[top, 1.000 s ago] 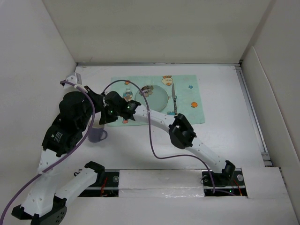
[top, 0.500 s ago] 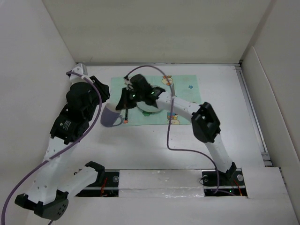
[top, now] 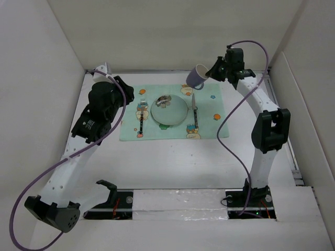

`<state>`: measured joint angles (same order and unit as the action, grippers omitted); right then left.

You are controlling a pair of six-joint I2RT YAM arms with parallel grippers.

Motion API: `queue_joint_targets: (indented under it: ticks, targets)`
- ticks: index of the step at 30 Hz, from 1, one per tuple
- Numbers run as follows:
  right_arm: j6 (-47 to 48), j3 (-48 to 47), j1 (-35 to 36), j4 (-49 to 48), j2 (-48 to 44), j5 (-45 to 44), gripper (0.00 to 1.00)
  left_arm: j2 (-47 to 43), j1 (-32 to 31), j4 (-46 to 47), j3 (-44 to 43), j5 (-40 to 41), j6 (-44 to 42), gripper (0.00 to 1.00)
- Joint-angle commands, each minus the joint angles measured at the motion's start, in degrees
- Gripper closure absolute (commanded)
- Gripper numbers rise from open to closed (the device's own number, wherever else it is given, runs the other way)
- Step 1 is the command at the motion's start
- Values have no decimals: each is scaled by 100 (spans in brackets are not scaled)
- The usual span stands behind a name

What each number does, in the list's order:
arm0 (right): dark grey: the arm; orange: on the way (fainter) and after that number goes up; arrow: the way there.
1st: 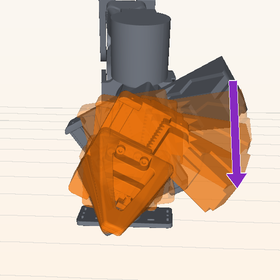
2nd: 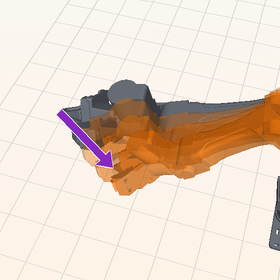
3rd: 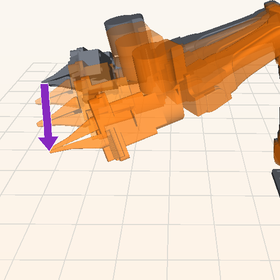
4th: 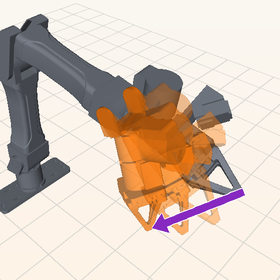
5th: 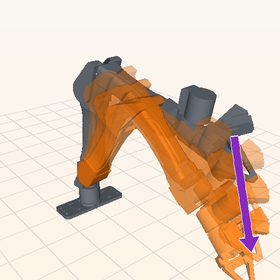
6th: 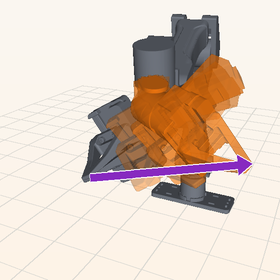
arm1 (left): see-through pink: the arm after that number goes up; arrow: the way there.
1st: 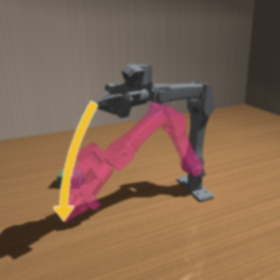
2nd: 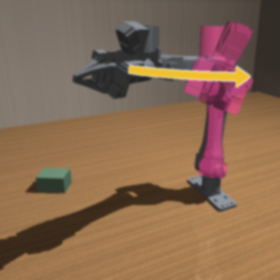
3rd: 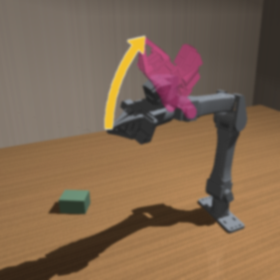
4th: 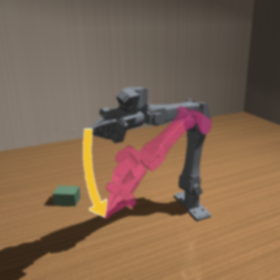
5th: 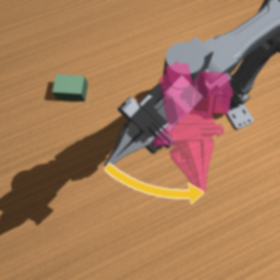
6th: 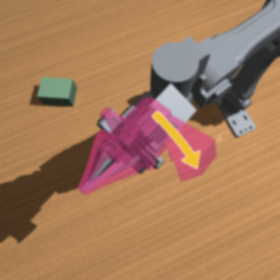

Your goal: Set the dinner table for one person

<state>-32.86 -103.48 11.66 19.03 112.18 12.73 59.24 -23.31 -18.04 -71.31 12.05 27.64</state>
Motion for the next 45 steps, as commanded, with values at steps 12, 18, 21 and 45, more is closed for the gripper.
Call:
queue_joint_targets:
  ticks: [12, 18, 21, 45]
  targets:
    - [1097, -2148, -507, 1428, 1244, -1905, 100, 597, -24, 890, 372, -230, -285, 70]
    - [1177, -3195, -507, 2017, 2044, -2187, 100, 799, -24, 943, 372, -247, -364, 68]
    - [1168, -3222, -507, 2070, 2203, -2283, 100, 852, -24, 943, 390, -221, -417, 68]
    - [579, -3090, -630, 1885, 1377, -1124, 35, 1450, -24, 671, -357, -265, -584, 54]
